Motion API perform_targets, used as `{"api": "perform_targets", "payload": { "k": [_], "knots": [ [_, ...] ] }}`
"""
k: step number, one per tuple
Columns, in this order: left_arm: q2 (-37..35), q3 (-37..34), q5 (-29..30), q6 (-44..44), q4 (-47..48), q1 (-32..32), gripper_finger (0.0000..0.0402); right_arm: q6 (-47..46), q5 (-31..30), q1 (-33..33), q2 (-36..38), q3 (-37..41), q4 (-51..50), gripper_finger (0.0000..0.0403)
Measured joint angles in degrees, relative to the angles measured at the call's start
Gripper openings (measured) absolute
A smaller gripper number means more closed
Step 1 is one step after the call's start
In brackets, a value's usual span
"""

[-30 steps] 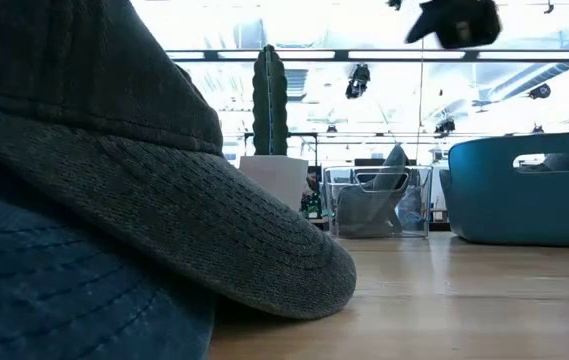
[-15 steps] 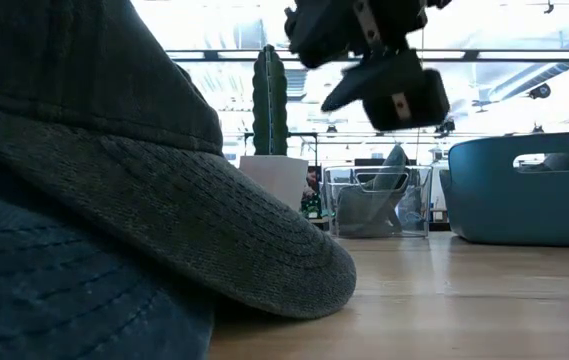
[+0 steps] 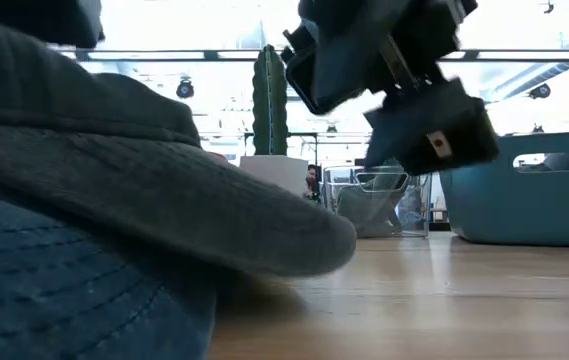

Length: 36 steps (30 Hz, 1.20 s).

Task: Pick & Place hat
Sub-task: Put the black cap into the blue bin

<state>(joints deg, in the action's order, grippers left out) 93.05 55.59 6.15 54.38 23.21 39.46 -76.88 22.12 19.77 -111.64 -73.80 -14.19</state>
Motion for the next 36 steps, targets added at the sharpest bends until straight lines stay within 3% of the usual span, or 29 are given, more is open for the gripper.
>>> {"api": "perform_targets", "payload": {
  "k": [10, 15, 25, 30, 36],
  "knots": [
    [4.9, -1.5, -2.9, 0.4, -2.8, 0.0, 0.0174, -0.7, -14.1, 1.6, -1.5, 0.0, 1.5, 0.0178],
    [5.7, -1.4, -3.3, 0.3, -2.9, 0.0, 0.0174, -1.7, -14.6, 1.2, -1.6, 0.6, 2.3, 0.0178],
    [5.9, -1.8, -2.4, -1.4, -5.2, -0.3, 0.0174, -0.7, -16.4, 0.6, -1.6, 6.7, 25.5, 0.0174],
    [5.5, -1.8, -1.1, -1.8, -6.3, -1.0, 0.0174, 1.6, -16.8, 0.3, -1.0, 6.1, 29.4, 0.0138],
    [-0.3, -1.3, 5.4, -1.8, -2.7, -1.2, 0.0174, 2.4, -16.6, 0.3, 1.3, 5.7, 26.5, 0.0046]
  ]
}}
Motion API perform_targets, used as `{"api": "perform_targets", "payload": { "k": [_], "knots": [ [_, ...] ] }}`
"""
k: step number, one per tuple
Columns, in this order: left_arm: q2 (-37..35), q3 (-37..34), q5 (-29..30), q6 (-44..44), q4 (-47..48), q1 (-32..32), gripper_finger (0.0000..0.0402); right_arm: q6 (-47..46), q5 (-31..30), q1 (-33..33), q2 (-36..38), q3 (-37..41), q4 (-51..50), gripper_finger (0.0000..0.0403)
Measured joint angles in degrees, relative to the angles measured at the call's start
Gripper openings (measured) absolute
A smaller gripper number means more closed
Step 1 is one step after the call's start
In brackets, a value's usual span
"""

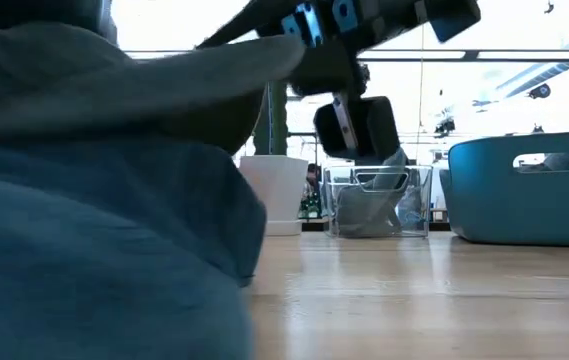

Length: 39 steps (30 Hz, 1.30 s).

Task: Pick & Place hat
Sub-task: Put the black cap into the blue bin

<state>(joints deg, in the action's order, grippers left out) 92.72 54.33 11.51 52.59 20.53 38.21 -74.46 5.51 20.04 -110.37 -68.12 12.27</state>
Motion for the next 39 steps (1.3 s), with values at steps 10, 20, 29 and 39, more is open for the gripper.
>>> {"api": "perform_targets", "payload": {
  "k": [10, 20, 29, 39],
  "knots": [
    [-18.9, 0.1, 17.0, -3.4, 3.0, 0.7, 0.0174, 6.3, -15.6, 0.2, 17.9, 0.2, -20.5, 0.0014],
    [-27.5, -0.2, 28.5, -6.9, 2.9, 0.6, 0.0174, -4.2, -46.5, 7.4, 39.2, -4.3, -61.0, 0.0013],
    [-22.4, -0.3, 28.4, -6.9, 2.8, 0.3, 0.0174, -22.1, -54.4, 10.1, 40.7, -14.7, -102.3, 0.0013],
    [-19.0, -0.3, 27.0, -4.5, 2.2, 0.1, 0.0174, -17.5, -37.4, 0.2, 42.0, -12.8, -102.1, 0.0013]
  ]
}}
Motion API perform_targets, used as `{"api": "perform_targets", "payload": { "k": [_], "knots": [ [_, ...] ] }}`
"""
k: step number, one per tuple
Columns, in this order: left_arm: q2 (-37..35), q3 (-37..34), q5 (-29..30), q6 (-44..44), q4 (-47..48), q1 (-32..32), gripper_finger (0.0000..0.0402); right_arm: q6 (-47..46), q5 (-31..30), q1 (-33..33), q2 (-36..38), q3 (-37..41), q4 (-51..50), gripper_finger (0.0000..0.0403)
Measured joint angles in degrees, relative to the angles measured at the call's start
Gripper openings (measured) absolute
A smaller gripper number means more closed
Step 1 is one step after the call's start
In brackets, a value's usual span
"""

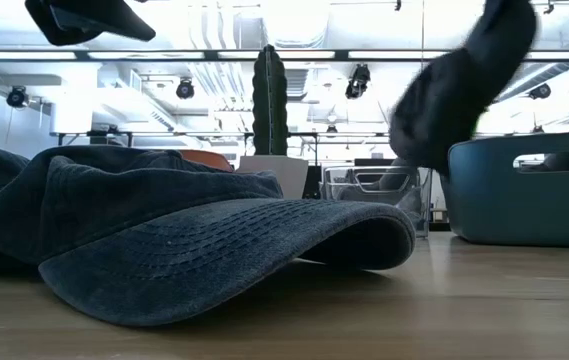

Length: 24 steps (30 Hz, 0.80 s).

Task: Pick & Place hat
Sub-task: Put the black cap into the blue bin

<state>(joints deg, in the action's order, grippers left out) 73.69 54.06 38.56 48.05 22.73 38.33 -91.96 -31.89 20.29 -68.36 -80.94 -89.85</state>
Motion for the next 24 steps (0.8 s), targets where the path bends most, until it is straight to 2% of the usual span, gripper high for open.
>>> {"api": "perform_targets", "payload": {
  "k": [3, 7, 9, 13, 17, 22, 24],
  "knots": [
    [0.0, 0.0, -0.1, -0.2, -0.1, 0.0, 0.0174, 1.8, 8.0, -1.0, 1.1, 0.2, 2.2, 0.0013],
    [0.0, 0.0, -0.1, -0.5, -0.2, -0.1, 0.0174, 3.3, 13.5, -2.9, 5.3, -2.6, 1.8, 0.0013],
    [0.0, 0.0, -0.2, -1.4, -0.2, -0.1, 0.0174, 2.4, 13.5, -4.1, 8.0, -4.8, -0.5, 0.0013],
    [0.0, 0.0, -0.2, -1.8, -0.5, -0.1, 0.0174, 1.8, 9.2, -7.1, 15.1, -4.3, -0.1, 0.0013],
    [0.0, 0.0, -0.2, -1.7, -1.1, -0.1, 0.0174, -0.2, 11.7, -11.6, 20.8, 1.0, -0.2, 0.0013],
    [0.0, 0.0, -0.2, -1.7, -1.3, -0.1, 0.0174, -3.9, 24.3, -14.9, 25.7, 14.3, 0.0, 0.0013],
    [0.0, 0.0, -0.2, -1.6, -1.3, -0.1, 0.0174, -5.4, 26.4, -15.1, 27.0, 19.8, 0.1, 0.0013]
  ]
}}
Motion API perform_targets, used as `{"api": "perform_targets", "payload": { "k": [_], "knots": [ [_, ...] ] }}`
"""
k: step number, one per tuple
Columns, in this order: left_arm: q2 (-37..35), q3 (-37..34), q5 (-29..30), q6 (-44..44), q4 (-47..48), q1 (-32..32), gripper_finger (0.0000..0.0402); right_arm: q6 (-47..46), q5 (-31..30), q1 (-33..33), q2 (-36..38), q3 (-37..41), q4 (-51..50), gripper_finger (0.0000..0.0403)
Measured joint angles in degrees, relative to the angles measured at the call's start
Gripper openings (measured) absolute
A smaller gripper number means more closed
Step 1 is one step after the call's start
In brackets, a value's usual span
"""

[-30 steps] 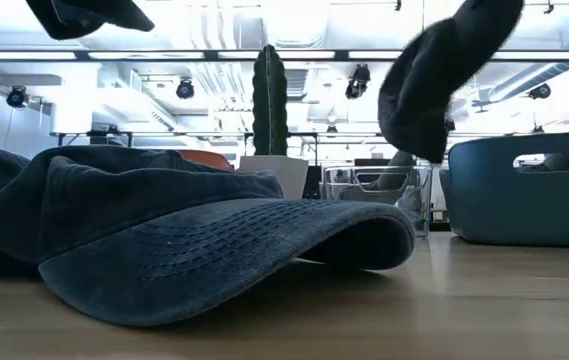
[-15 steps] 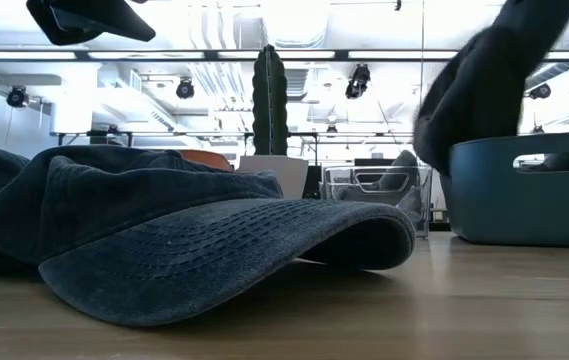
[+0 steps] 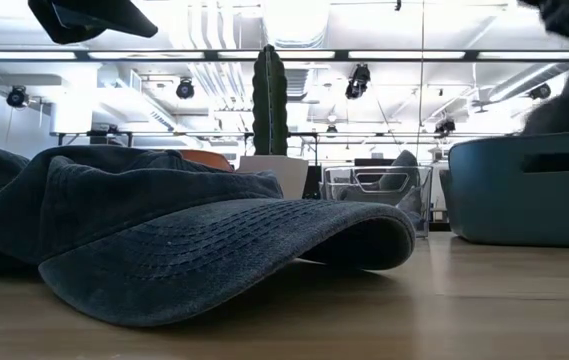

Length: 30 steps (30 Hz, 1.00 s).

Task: Pick & Place hat
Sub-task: Put the black cap into the blue bin

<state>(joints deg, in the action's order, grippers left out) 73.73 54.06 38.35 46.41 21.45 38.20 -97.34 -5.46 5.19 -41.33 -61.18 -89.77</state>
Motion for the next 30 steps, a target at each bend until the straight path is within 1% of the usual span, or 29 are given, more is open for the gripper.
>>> {"api": "perform_targets", "payload": {
  "k": [2, 4, 6, 10, 14, 17, 20, 24, 27, 30],
  "knots": [
    [0.0, 0.0, 0.0, 0.0, 0.0, 0.0, 0.0174, -0.5, 0.1, 0.0, 0.6, 3.6, 2.3, 0.0013],
    [0.0, 0.0, 0.0, -0.1, 0.0, 0.0, 0.0174, -0.6, -1.1, 0.0, 1.1, 5.3, 5.1, 0.0013],
    [0.0, 0.0, 0.0, -0.1, 0.0, 0.0, 0.0174, -1.2, -4.4, 0.0, 1.5, 5.4, 7.9, 0.0013],
    [0.0, 0.0, 0.0, -0.1, 0.0, 0.0, 0.0174, -3.2, -11.5, 0.0, 1.2, 5.1, 7.7, 0.0013],
    [0.0, 0.0, 0.0, -1.8, 0.0, -0.2, 0.0174, -4.7, -12.1, 0.0, 0.1, 9.0, 9.6, 0.0013],
    [0.0, 0.0, 0.0, -2.3, 0.0, -0.3, 0.0174, -3.8, -13.0, 0.0, -0.5, 13.7, 17.0, 0.0023],
    [0.0, 0.0, -1.7, -2.3, 0.0, -0.3, 0.0174, -2.1, -14.4, 0.0, -1.3, 18.0, 24.4, 0.0048],
    [0.0, -0.6, -7.0, -1.3, 0.0, -0.3, 0.0174, -2.6, -13.4, 0.0, -1.9, 20.8, 25.5, 0.0097],
    [0.0, -2.0, -10.4, 0.8, -0.1, -0.3, 0.0174, -1.7, -12.5, 0.0, -1.5, 20.3, 25.3, 0.0135],
    [0.0, -4.6, -11.5, 4.3, -0.3, -0.2, 0.0174, 1.7, -12.9, 0.2, -0.8, 16.9, 25.4, 0.0167]
  ]
}}
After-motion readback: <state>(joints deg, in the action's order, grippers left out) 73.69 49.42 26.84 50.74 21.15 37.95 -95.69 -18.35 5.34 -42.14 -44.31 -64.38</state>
